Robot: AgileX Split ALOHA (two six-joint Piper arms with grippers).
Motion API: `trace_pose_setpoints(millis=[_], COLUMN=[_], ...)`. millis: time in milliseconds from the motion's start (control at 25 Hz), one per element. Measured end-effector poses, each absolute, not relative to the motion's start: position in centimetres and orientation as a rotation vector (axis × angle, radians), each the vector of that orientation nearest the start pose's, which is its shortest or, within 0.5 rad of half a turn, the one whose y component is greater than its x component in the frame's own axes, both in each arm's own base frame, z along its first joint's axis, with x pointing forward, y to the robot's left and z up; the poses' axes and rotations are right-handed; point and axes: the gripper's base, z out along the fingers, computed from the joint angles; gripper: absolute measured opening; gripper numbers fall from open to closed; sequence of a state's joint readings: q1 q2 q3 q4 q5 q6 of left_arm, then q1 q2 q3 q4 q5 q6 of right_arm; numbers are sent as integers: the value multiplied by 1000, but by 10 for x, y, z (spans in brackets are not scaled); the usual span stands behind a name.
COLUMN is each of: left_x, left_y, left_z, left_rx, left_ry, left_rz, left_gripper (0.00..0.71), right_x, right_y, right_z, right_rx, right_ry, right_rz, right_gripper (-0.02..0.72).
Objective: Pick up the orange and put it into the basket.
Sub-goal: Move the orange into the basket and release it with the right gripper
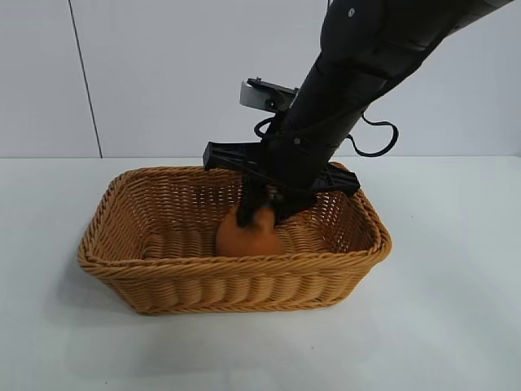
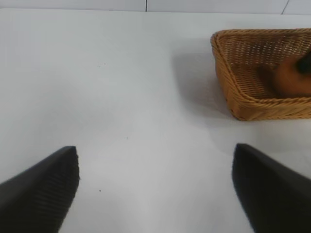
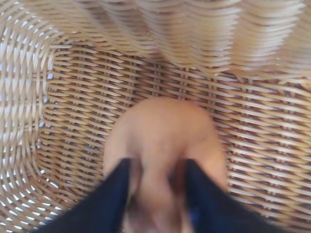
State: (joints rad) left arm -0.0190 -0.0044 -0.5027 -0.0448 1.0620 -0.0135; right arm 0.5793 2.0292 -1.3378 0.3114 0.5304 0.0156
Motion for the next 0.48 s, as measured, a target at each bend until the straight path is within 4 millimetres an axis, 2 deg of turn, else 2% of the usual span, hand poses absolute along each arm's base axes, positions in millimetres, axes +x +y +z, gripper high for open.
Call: trace_pose_setpoints(millis=[40, 160, 480], left_x=[-6, -6, -6], left_y=[-3, -3, -3], left_z=[278, 278, 278], left_rx=[8, 8, 8], left_ry=[2038, 2038, 2038], left_rz=[-74, -74, -74], left_gripper=[613, 613, 613], right_x=[341, 342, 351], right_y=[240, 239, 237], right_z=[156, 171, 242], right_rx=[-464, -490, -641], right_ry=[2716, 2725, 2824], right_rz=[457, 433, 243], right_gripper=[571, 641, 661])
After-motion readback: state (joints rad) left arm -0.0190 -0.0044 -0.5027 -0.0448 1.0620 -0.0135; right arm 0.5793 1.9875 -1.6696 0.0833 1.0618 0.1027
